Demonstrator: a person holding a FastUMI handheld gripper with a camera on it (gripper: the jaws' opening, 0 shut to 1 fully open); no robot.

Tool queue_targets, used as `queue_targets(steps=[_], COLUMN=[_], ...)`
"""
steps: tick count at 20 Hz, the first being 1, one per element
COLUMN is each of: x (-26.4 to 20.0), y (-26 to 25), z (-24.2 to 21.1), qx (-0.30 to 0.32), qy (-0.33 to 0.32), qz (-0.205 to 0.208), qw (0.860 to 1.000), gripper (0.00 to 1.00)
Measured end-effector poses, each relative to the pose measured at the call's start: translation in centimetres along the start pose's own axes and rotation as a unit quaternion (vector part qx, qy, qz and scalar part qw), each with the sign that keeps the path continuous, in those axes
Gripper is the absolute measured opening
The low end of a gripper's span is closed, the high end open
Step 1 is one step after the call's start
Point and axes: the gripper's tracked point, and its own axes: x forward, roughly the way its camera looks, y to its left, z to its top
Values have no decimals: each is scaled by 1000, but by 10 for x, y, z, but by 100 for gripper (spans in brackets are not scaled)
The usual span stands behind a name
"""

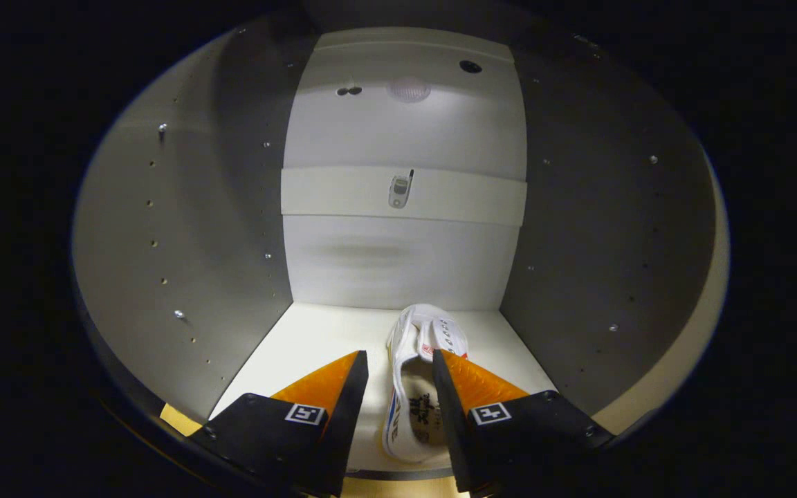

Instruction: Open the shoe cabinet door, grab the shoes and put them into the shoe cabinet, then close the shoe cabinet door.

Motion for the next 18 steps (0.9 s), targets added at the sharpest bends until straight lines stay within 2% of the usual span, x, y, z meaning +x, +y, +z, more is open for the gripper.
queue_targets(steps=[3,5,9,11,18], x=[-38,-66,-133,-165,-307], y=[8,14,20,16,1], z=[10,16,27,27,42], qx=[7,10,19,22,48], qy=[-11,-20,-38,-45,-109], qz=[7,11,20,16,22], qw=[1000,1000,999,999,993], gripper=[80,79,84,100,98])
